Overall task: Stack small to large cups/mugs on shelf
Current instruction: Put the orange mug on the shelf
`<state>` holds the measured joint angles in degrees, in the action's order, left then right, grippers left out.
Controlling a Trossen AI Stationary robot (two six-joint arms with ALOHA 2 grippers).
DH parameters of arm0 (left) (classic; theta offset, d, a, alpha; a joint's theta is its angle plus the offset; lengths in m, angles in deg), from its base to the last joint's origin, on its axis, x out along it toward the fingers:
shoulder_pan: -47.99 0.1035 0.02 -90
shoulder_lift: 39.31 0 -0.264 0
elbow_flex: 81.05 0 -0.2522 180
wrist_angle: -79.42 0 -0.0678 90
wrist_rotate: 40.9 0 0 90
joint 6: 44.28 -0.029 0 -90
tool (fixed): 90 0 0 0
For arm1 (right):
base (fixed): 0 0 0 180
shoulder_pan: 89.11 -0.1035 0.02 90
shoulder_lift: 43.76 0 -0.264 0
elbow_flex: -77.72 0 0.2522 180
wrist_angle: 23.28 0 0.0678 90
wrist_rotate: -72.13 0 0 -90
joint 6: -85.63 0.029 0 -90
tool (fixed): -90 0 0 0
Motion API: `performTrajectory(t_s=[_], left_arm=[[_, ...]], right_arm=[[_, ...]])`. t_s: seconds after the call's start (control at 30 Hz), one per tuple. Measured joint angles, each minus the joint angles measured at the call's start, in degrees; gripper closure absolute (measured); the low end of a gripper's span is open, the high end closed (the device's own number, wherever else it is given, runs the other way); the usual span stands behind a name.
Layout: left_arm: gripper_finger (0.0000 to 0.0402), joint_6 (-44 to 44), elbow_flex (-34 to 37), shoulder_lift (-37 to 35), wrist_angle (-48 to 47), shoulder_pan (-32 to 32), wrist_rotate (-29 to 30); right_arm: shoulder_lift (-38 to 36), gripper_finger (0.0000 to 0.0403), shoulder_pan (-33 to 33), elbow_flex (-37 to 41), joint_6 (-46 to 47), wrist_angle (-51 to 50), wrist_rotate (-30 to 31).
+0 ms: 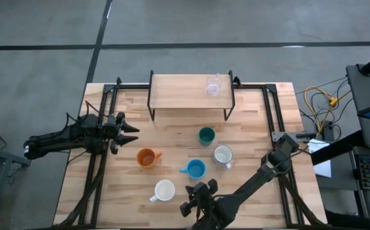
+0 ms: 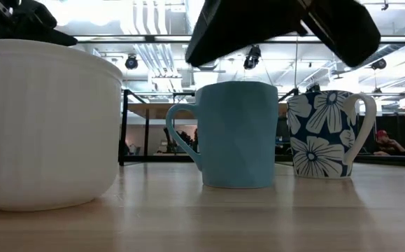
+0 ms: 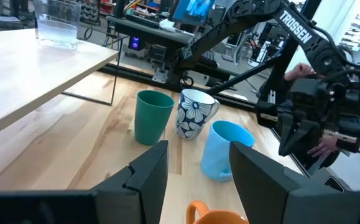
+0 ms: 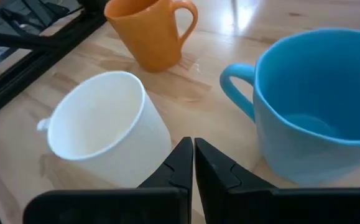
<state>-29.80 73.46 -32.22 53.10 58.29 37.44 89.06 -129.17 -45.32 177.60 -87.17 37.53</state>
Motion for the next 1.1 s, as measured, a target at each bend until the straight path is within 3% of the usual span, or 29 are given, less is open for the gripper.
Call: performTrajectory(t_s=[0.37,0.8,1.0,1.1], left_arm=[[0.0244,0.1,0.0,0.0,0.0,0.0,0.0],[0.0244,0.3,1.1,0.1,-0.6,0.0,-0.1],[0.0244,9.3,3.9,0.7,-2.6,0.0,-1.6],[0.0244,12.8,5.8,0.7,-2.4,-0.2,-2.9]], right_arm=[[0.0,0.0394,1.8,1.0,-0.6,0.2,0.1],[-0.8,0.0394,2.1,0.7,-9.5,4.7,0.9],[-3.4,0.0394,2.7,-2.8,-22.0,0.8,5.2],[-5.4,0.0394,3.2,-3.7,-23.2,-5.7,7.7]])
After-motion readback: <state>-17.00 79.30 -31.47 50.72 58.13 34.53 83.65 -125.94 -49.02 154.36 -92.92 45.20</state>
